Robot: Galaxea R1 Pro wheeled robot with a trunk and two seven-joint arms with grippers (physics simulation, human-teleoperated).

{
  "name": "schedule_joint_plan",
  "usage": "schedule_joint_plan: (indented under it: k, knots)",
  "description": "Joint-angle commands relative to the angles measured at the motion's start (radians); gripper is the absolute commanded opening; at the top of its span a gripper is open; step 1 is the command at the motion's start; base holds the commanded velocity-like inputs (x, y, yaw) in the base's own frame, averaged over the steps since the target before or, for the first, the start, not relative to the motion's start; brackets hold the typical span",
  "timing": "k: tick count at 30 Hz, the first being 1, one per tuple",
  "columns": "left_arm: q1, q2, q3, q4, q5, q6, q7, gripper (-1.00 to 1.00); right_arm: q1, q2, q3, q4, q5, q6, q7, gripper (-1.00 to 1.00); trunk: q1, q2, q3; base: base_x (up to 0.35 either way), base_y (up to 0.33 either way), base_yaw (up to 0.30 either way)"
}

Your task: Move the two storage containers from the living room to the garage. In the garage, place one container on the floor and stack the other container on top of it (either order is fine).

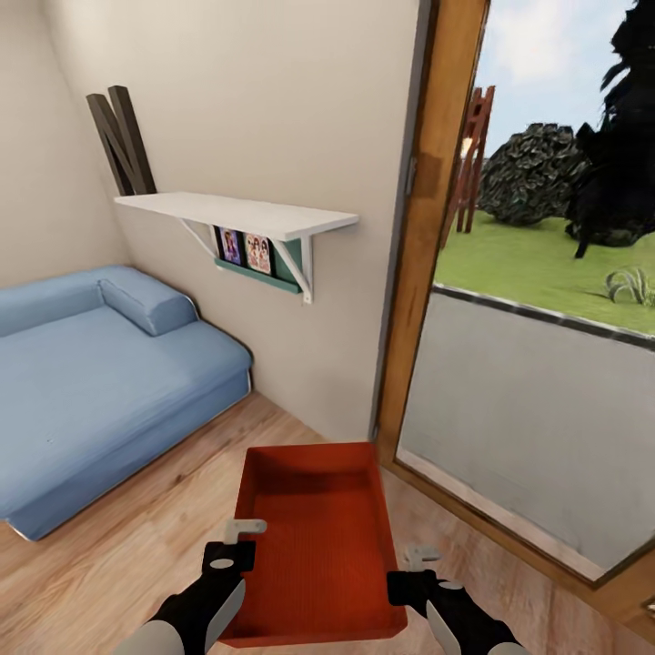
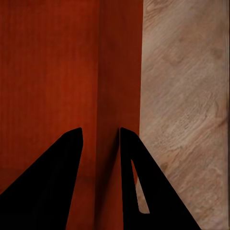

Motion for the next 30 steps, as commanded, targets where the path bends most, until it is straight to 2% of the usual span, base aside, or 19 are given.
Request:
schedule_joint_plan:
  k: [1, 30]
  knots:
    - [0.0, -0.009, -0.004, 0.0, 0.035, 0.005, 0.003, -1.0, 0.0, 0.001, 0.0, -0.005, -0.017, -0.019, 0.009, -1.0, 0.0, -0.001, 0.0, 0.0, 0.0, -0.264]
    - [0.0, -0.009, -0.004, 0.001, 0.035, 0.005, 0.004, -1.0, 0.0, 0.001, 0.0, -0.005, -0.018, -0.019, 0.008, -1.0, 0.0, -0.001, 0.02, -0.012, 0.0, -0.264]
